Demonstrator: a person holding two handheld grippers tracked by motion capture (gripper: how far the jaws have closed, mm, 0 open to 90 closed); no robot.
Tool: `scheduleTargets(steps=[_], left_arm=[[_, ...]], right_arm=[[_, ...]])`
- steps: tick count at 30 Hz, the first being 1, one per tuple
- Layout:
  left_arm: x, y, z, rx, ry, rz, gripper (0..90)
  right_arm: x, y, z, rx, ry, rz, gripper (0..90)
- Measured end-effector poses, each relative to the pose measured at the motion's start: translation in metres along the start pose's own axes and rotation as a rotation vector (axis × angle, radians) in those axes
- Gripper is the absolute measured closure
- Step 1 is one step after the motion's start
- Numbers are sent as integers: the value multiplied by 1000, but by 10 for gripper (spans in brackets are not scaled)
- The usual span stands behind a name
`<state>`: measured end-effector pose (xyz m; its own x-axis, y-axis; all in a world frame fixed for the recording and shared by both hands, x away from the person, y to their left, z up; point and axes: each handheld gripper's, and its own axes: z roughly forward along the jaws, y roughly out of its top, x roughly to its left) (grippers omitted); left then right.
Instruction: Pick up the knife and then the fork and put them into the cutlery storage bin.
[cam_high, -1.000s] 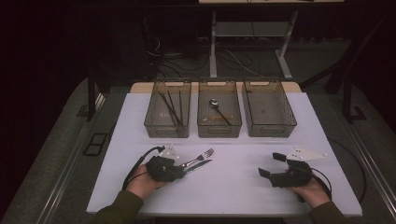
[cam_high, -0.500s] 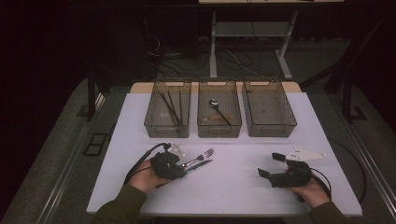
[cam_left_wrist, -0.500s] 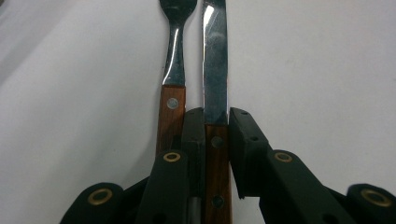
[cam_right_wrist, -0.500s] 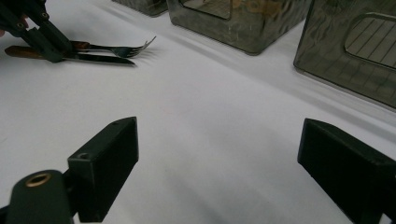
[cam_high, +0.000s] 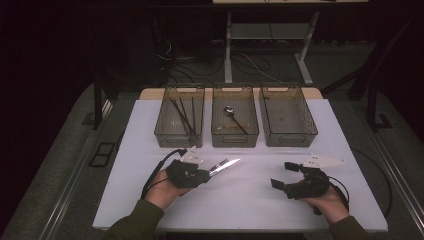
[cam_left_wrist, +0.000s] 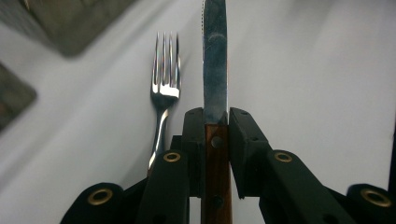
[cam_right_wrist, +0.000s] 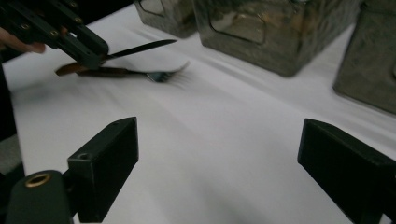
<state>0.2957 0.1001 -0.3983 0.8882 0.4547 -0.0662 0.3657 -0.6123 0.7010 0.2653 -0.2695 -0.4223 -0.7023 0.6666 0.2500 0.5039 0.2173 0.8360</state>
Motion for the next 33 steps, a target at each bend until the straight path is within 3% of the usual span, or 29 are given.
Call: scheduleTargets(steps=[5, 10, 17, 24, 33], left_arm=[[-10, 15, 3, -77, 31, 6, 775], [-15, 28, 11, -137, 35, 14, 775], [-24, 41, 18, -214, 64, 18, 775], [-28, 40, 22, -228, 81, 27, 775], [-29, 39, 23, -243, 97, 38, 775]], right_arm=[[10, 15, 11, -19, 66, 23, 146], [19, 29, 23, -60, 135, 51, 312], [17, 43, 45, -99, 218, 134, 475], [14, 49, 61, -123, 269, 203, 571], [14, 53, 71, -151, 292, 253, 773]])
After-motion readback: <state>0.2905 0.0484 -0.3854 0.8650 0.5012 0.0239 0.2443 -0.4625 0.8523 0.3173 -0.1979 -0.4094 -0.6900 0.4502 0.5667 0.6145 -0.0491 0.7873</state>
